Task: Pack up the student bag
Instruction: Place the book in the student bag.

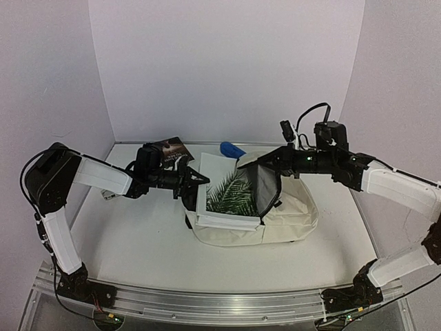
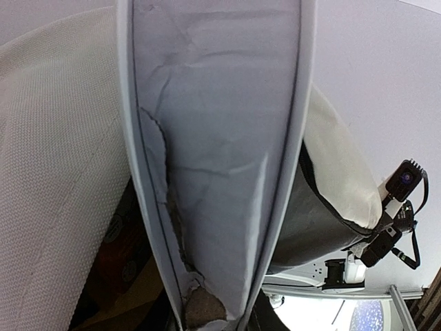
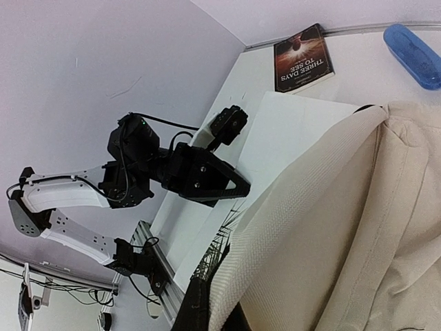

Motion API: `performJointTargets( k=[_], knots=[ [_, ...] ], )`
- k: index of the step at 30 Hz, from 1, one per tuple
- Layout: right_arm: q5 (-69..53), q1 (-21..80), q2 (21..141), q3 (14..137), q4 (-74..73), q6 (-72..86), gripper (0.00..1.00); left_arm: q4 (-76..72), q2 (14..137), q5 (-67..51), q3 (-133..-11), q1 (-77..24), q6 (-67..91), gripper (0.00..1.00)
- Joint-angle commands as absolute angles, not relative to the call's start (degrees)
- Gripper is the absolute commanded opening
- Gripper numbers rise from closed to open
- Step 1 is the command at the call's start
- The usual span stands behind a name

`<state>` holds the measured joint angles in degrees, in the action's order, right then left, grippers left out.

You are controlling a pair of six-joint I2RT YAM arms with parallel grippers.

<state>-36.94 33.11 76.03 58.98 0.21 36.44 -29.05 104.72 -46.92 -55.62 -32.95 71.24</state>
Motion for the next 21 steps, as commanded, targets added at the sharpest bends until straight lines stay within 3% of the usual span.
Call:
performJointTargets(
  k=[1,14,21],
  knots=[
    [-42.76,35.29,72.20,61.78,6.68,36.81,0.00,-34.94,105.91,-38.09,-59.54,-31.90,71.90,0.19],
    [-42.66,36.65,74.18,64.69,7.42,41.99,0.00,-31.40,104.37,-30.57,-61.95,-32.32,65.90,0.19],
    [-39.59,37.10,74.99,63.88,17.06,52.37,0.00,-34.56,105.50,-27.39,-61.33,-34.71,68.60,0.18]
  ],
)
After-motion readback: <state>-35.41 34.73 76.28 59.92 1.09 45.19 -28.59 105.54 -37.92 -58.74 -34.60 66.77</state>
